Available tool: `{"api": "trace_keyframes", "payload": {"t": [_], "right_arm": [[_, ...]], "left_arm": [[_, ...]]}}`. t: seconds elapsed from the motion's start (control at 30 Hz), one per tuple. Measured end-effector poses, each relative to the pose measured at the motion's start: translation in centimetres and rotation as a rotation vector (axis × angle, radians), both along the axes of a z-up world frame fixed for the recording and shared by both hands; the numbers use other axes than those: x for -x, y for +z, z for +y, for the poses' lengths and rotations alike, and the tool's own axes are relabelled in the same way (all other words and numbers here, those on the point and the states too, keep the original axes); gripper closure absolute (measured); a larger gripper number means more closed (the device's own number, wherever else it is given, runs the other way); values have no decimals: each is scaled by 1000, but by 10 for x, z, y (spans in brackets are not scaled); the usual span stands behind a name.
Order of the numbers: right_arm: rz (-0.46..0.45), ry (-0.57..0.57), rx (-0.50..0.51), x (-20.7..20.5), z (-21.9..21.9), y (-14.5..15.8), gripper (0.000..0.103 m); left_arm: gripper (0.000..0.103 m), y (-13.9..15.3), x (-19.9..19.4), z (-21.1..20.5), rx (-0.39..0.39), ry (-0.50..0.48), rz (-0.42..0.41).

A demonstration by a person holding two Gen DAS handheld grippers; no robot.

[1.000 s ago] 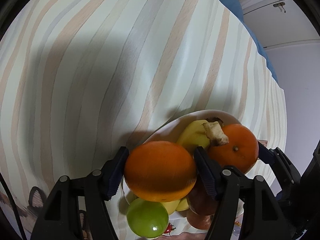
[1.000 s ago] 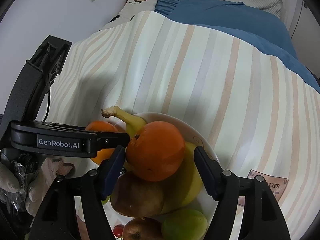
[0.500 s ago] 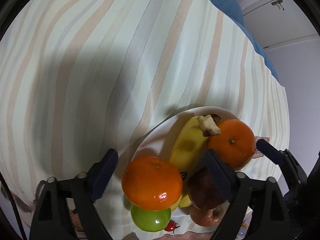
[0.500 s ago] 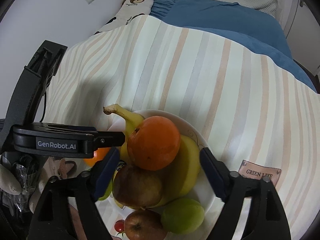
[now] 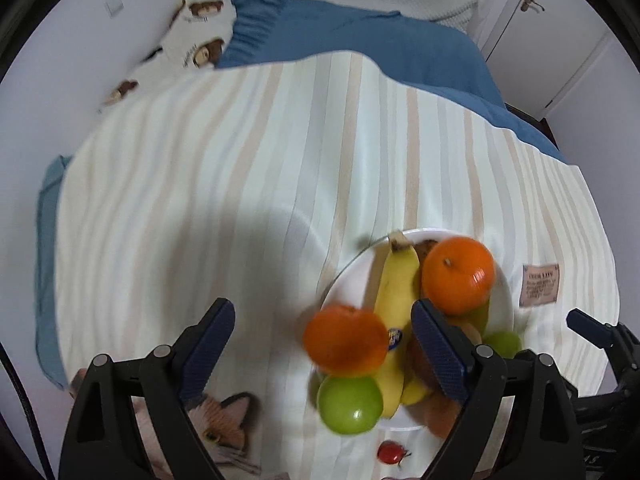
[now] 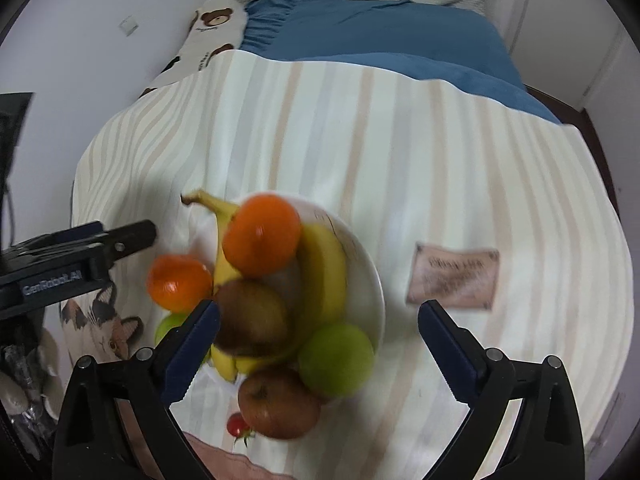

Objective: Organize fruits
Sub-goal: 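Open both tools and lift them away from the plate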

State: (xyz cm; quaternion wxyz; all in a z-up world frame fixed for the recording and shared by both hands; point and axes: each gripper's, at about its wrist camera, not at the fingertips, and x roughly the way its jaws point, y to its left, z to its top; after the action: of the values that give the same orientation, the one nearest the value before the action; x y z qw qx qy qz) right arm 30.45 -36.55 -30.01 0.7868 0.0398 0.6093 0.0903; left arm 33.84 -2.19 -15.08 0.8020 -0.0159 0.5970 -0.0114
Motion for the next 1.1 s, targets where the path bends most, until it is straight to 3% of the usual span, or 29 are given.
{"api": "trace_keyframes", "payload": {"t": [0.27, 0.73, 0.83, 1.1], "right_arm": [[-75, -76, 7, 55, -10, 38, 2], [-247, -104, 30, 163, -4, 125, 2], [-270, -115, 30, 182, -5, 136, 2], [-314, -126, 5, 224, -9, 165, 2]], "left_arm": [[13, 36, 60, 4, -31, 5, -93], [13, 106, 167, -6, -67, -45, -229], [13, 117, 187, -5, -91, -40, -250], [13, 142, 219, -2, -67, -23, -287]]}}
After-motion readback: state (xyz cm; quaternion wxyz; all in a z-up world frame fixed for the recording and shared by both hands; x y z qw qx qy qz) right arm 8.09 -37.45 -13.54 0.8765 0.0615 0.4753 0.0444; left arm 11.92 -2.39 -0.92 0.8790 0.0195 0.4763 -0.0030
